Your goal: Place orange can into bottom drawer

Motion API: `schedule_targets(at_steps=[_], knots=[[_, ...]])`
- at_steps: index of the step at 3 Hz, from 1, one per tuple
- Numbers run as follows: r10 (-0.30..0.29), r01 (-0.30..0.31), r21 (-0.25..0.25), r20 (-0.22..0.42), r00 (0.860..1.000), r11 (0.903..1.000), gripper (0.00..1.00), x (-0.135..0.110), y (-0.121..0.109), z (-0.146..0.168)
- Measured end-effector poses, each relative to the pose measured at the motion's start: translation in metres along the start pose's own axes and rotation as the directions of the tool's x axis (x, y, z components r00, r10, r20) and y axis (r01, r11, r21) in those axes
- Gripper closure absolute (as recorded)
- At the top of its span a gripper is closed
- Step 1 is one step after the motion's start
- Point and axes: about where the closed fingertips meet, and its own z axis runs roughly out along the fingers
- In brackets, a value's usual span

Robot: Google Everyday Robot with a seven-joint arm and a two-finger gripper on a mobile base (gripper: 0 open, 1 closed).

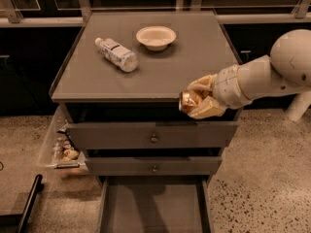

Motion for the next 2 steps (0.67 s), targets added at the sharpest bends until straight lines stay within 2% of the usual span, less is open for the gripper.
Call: schedule_targets(at_steps=[1, 2], knots=[[0.008, -0.008, 0.008, 0.005, 1.0, 0.9999, 1.0, 0.0, 0.0295, 0.017], [0.011, -0.011, 0.004, 0.008, 1.0, 0.9999, 1.0, -0.0004, 0.0335, 0.0205]])
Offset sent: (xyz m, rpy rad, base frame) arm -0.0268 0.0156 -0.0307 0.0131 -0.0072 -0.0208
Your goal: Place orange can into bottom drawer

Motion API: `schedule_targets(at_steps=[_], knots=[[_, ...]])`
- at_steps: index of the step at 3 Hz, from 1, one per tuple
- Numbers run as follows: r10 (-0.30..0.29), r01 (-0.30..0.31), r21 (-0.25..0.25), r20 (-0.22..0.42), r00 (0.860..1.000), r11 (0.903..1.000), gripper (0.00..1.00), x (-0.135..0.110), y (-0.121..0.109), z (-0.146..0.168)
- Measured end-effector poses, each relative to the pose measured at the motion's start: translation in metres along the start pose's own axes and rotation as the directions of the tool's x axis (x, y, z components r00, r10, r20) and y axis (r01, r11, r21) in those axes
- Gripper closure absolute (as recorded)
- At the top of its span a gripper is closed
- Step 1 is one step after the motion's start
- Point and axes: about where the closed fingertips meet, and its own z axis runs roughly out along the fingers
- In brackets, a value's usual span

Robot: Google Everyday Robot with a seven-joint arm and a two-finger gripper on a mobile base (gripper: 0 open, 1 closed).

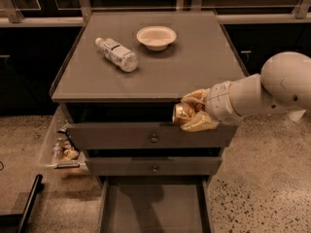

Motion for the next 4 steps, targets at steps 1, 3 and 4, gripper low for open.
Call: schedule_targets(at_steps=[1, 3, 4], knots=[[0.024, -0.024, -0.003, 0.005, 1.0, 0.9997, 1.0, 0.007, 0.02, 0.016], [0.073, -0.073, 0.002, 0.018, 0.997, 0.9973, 1.0, 0.032, 0.07, 0.062], [0.055, -0.056, 0.018, 0.034, 0.998, 0.9983, 1.0, 0.043, 0.082, 0.084]])
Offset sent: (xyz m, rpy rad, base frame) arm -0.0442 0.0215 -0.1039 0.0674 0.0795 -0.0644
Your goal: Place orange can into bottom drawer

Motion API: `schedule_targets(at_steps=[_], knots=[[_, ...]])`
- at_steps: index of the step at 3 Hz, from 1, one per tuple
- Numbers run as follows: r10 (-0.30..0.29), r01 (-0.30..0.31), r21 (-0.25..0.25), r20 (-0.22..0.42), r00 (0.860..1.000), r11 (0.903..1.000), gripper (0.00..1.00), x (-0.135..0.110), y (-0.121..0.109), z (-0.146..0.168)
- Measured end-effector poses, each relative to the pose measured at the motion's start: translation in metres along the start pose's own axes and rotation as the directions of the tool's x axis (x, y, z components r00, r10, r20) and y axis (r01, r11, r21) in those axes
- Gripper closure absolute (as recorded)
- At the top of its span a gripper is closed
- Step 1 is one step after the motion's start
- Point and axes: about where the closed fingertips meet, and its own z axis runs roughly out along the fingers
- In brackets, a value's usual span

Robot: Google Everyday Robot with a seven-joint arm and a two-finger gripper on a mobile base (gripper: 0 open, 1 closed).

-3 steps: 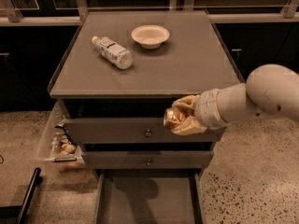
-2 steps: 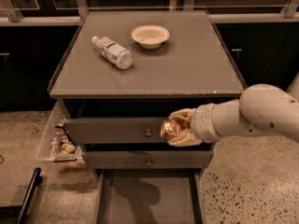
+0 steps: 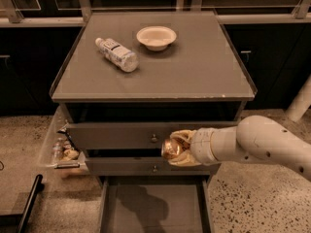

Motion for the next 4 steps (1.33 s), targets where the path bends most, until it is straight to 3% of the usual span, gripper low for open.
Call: schedule_targets(at_steps=[1, 2, 3, 4], knots=[[0.003, -0.003, 0.004, -0.007, 1.0, 1.0, 1.0, 0.042, 0.012, 0.039], [0.003, -0.003, 0.004, -0.007, 1.0, 1.0, 1.0, 0.042, 0.012, 0.039], [0.043, -0.043, 0.011, 0.007, 0.999, 0.999, 1.0, 0.06, 0.026, 0.068], [0.073, -0.073, 0.014, 0.017, 0.997, 0.9972, 1.0, 0.09, 0.054, 0.117]])
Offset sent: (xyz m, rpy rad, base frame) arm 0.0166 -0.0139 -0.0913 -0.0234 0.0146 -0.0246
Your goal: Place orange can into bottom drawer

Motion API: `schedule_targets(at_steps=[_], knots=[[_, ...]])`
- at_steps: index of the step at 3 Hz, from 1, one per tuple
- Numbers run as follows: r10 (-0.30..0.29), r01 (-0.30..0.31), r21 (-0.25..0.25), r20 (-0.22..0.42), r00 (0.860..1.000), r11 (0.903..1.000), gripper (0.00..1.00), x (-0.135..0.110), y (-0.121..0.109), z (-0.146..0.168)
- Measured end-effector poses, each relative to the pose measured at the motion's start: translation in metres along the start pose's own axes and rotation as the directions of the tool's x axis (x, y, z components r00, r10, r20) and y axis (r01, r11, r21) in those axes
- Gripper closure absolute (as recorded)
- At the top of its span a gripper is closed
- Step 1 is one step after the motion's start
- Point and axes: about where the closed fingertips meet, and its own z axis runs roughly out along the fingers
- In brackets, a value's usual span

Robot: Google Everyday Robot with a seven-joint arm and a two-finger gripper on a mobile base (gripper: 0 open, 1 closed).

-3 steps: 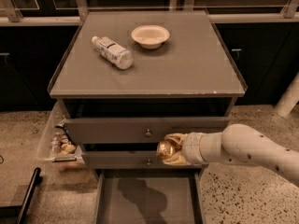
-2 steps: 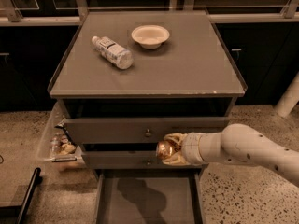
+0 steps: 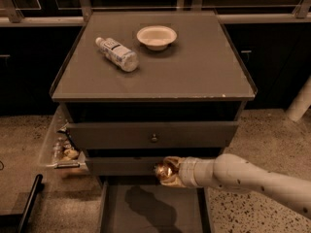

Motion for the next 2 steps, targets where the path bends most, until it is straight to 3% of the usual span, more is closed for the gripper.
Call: schedule_targets(at_steps=[1, 2], knots=[[0.018, -0.018, 0.014, 0.023, 1.0, 0.9997, 1.0, 0.031, 0.017, 0.036], [0.078, -0.08, 0.032, 0.068, 0.995, 0.9963, 1.0, 0.094, 0.035, 0.078]])
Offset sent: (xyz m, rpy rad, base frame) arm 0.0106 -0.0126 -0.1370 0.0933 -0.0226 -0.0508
